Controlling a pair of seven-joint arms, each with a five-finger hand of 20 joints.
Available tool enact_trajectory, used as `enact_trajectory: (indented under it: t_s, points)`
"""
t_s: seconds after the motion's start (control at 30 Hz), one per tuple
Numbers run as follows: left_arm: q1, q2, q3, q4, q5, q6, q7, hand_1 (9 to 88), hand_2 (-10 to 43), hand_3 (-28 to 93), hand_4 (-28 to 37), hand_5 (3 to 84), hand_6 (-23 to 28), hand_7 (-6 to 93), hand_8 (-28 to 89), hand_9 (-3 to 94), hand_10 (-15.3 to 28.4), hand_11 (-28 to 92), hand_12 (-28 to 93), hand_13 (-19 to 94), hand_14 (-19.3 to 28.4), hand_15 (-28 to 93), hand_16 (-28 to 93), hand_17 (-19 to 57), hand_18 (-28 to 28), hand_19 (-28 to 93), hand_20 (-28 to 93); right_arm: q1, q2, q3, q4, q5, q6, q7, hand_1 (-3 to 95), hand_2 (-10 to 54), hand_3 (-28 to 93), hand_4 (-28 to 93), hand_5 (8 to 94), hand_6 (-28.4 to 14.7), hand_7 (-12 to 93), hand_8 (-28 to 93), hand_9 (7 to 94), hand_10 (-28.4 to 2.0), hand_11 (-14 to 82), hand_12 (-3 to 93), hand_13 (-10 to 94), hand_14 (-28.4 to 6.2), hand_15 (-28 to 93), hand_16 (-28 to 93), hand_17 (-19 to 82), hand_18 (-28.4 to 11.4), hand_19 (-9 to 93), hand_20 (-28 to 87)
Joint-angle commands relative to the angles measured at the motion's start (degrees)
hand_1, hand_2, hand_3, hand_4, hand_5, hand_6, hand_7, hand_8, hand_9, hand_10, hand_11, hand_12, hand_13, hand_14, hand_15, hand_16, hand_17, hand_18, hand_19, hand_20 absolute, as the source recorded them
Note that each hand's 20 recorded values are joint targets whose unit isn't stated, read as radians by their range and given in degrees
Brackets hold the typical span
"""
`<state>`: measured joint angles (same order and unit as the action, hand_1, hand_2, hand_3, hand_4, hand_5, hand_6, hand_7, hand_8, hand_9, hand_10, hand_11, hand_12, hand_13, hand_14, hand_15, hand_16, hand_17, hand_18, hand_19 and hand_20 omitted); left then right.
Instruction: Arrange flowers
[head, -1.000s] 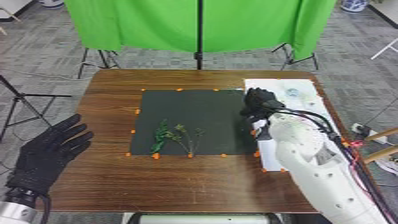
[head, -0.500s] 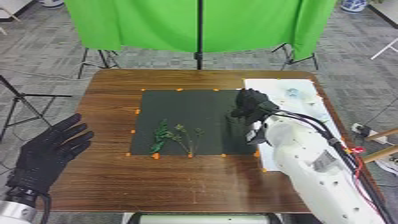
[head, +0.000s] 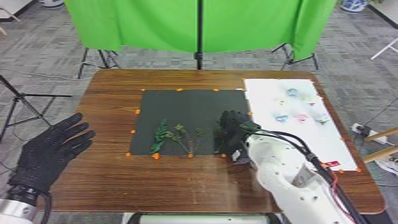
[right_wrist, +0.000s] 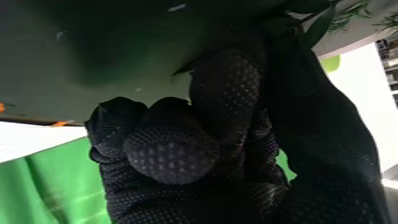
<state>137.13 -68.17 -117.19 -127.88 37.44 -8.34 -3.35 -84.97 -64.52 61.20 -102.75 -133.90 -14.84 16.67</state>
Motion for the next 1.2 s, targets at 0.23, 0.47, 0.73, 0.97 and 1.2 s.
enact_trajectory:
  t_s: [0.23, 0.47, 0.73, 0.97, 1.2]
  points:
    - [0.4, -0.19, 0.27, 0.49, 0.22, -0.11, -0.58, 25.1, 0.0, 72, -23.3, 35.9, 2.4, 21.2, -10, 28.3, 12.1, 25, 14, 23, 14.7, 34, 0, -10.9, 21.1, 44, 6, -0.1, 1.9, 0.6, 1.4, -4.4, -2.9, -1.9, 41.5, -7.9, 90, -23, 71.2, -11.0, 73, -6, 93.4, -6.0, 45.7, 28.3, 90, -1.7, 67, 31, 43, -20.2, 93, 39]
    - [0.9, -0.47, 0.20, 0.25, 0.36, -0.02, -0.19, 25.1, 0.0, 72, -23.4, 35.8, 2.4, 21.2, -10, 28.2, 12.1, 25, 14, 23, 14.7, 34, 0, -10.9, 21.1, 44, 7, -0.2, 2.7, 1.8, 1.2, -1.7, -5.1, -2.6, 41.6, -7.3, 88, -24, 70.1, -9.5, 73, -5, 92.5, -5.9, 45.6, 29.4, 89, -1.9, 68, 31, 43, -19.8, 92, 38]
    - [1.2, -0.92, 0.11, 0.07, 0.42, 0.03, -0.06, 25.1, 0.0, 72, -23.4, 35.9, 2.4, 21.2, -10, 28.2, 12.2, 25, 14, 23, 14.7, 34, 0, -10.9, 21.0, 44, 6, -0.9, 2.8, 2.9, -0.1, -0.2, -4.9, -2.0, 37.8, -9.2, 85, -28, 69.0, -5.0, 71, 1, 91.5, -6.0, 45.8, 30.0, 88, -2.3, 68, 30, 41, -20.1, 91, 39]
    - [1.3, -1.04, 0.07, 0.02, 0.37, 0.19, -0.09, 25.1, 0.0, 72, -23.5, 35.8, 2.4, 21.3, -10, 28.2, 12.1, 25, 14, 23, 14.7, 34, 0, -10.9, 21.0, 44, 7, -0.9, 2.4, 4.9, -2.5, 4.0, -4.0, -1.2, 21.7, -9.5, 81, -28, 70.4, -3.3, 73, -25, 91.5, -6.9, 45.3, 29.9, 88, -3.0, 68, 29, 41, -21.7, 92, 40]
    - [1.2, -1.08, 0.18, 0.08, 0.37, 0.01, -0.11, 25.1, -0.1, 72, -23.4, 35.8, 2.4, 21.2, -10, 28.2, 12.1, 25, 14, 23, 14.7, 34, 0, -10.9, 21.0, 44, 7, -0.4, 1.2, 4.8, -2.9, 6.4, -4.6, -0.8, 19.5, -9.5, 79, -28, 70.7, -3.9, 72, -25, 91.7, -7.4, 44.8, 29.8, 88, -3.5, 69, 30, 41, -22.0, 92, 40]
